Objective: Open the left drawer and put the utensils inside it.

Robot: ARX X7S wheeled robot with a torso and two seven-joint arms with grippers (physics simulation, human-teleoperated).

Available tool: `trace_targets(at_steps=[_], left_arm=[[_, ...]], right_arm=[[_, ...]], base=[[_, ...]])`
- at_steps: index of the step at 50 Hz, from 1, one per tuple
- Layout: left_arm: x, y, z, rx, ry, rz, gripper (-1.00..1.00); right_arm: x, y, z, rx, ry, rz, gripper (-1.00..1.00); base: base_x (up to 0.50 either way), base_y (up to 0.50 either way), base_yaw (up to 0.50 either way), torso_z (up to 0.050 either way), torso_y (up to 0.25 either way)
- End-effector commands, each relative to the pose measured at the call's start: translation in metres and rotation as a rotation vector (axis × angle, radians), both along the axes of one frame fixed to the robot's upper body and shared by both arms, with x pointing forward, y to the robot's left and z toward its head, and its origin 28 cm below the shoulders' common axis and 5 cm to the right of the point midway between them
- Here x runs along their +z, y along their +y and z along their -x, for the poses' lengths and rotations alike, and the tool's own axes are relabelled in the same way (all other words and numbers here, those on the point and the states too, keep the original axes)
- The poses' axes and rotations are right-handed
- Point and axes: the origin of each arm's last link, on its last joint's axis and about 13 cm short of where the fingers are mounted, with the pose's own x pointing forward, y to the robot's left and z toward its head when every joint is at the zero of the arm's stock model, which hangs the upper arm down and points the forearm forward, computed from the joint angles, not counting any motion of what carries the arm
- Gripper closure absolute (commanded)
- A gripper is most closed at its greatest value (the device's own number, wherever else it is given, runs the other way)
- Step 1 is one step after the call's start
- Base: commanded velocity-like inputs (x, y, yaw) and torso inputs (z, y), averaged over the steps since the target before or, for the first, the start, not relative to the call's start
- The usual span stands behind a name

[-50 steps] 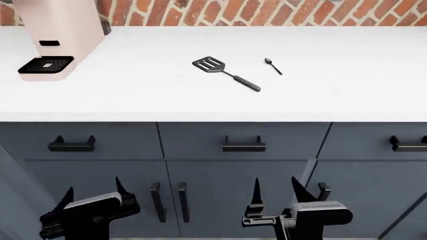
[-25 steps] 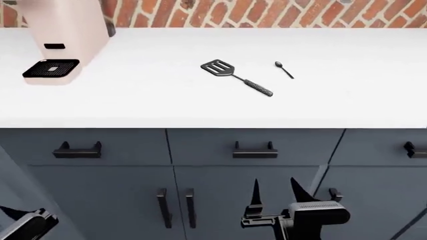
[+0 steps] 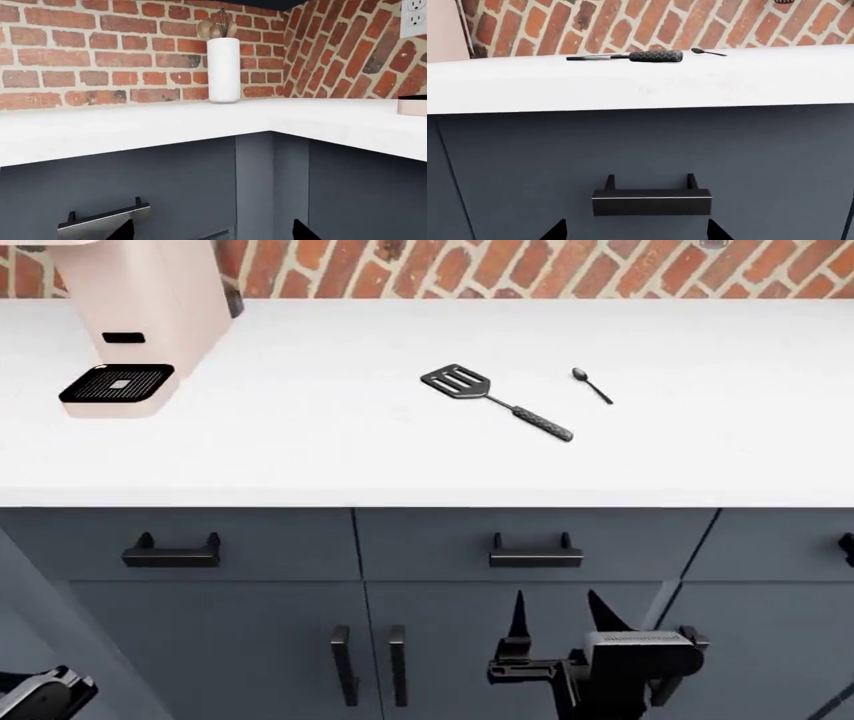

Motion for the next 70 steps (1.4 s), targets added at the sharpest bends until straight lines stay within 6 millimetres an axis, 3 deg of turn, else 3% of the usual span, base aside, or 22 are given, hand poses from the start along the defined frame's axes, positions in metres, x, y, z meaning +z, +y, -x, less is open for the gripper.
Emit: trace_targets(at_steps=[1, 13, 23, 40, 53, 70], left_arm=[[-0.002, 0.001, -0.002, -0.014, 0.010, 0.025, -1.00], [0.002, 0.000, -0.001, -0.040, -0.003, 0.034, -1.00], [0.004, -0.002, 0.000, -0.059, -0.012, 0.039, -1.00], [0.003, -0.003, -0.003, -0.083, -0.001, 0.049, -1.00], [0.002, -0.003, -0.005, -0.087, 0.005, 0.050, -1.00], [0.002, -0.003, -0.004, -0.089, 0.001, 0.051, -1.00]], right_arm=[[0.001, -0.002, -0.009, 0.038, 0.032, 0.090, -1.00], [0.024, -0.008, -0.009, 0.113, -0.036, 0.538, -1.00], [0.029, -0.023, -0.020, 0.057, -0.033, 0.773, -1.00], [0.024, -0.027, -0.048, 0.178, 0.048, 1.000, -1.00], [0.026, -0.027, -0.075, 0.139, 0.063, 1.095, -1.00], [0.002, -0.025, -0.098, 0.179, 0.149, 1.108, -1.00]], base=[[0.00, 0.00, 0.00, 0.000, 0.000], [0.00, 0.00, 0.00, 0.000, 0.000], [0.00, 0.00, 0.00, 0.000, 0.000], [0.00, 0.00, 0.00, 0.000, 0.000], [0.00, 0.00, 0.00, 0.000, 0.000], [0.00, 0.00, 0.00, 0.000, 0.000]])
